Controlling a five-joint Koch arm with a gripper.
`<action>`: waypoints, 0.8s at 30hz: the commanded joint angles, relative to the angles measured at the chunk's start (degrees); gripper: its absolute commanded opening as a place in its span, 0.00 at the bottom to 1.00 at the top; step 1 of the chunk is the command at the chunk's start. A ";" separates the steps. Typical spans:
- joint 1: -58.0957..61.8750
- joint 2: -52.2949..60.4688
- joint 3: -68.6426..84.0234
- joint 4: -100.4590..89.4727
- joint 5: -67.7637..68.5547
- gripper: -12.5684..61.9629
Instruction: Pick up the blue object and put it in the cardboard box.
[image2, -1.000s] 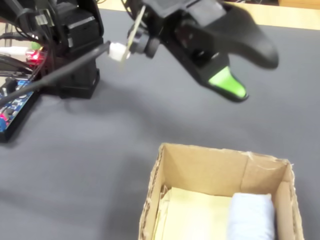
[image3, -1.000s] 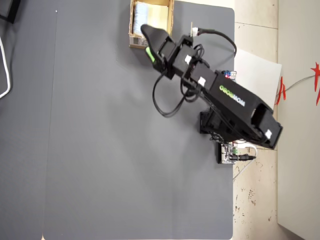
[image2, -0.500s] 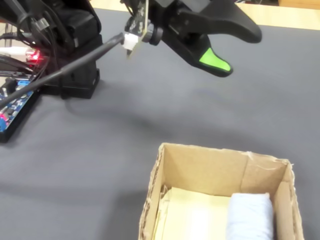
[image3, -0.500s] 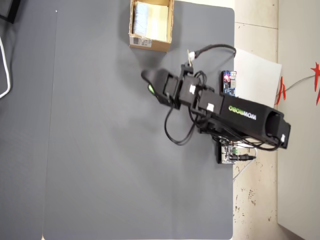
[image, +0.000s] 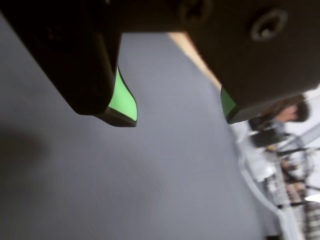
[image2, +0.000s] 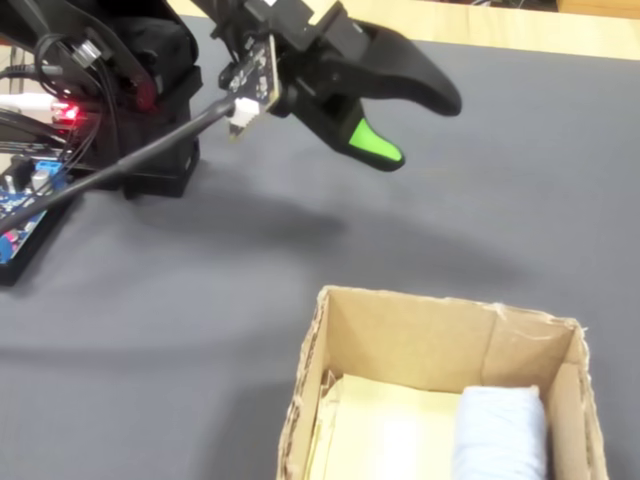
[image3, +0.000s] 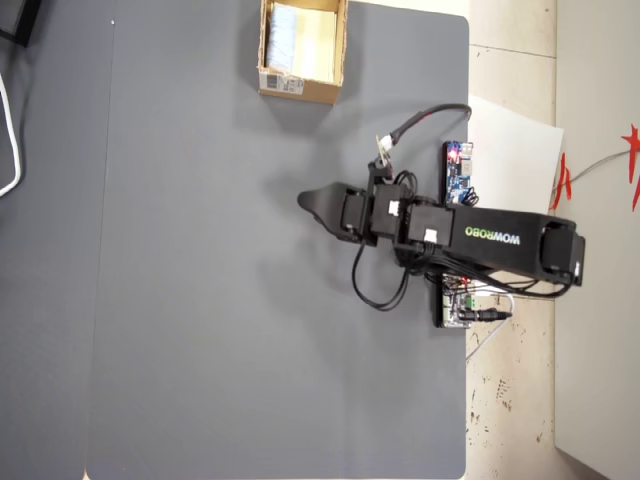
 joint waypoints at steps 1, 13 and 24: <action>-0.26 5.01 -1.14 -3.34 2.11 0.62; -0.18 5.01 11.07 -13.36 6.50 0.62; -0.18 5.10 20.21 -17.23 10.90 0.62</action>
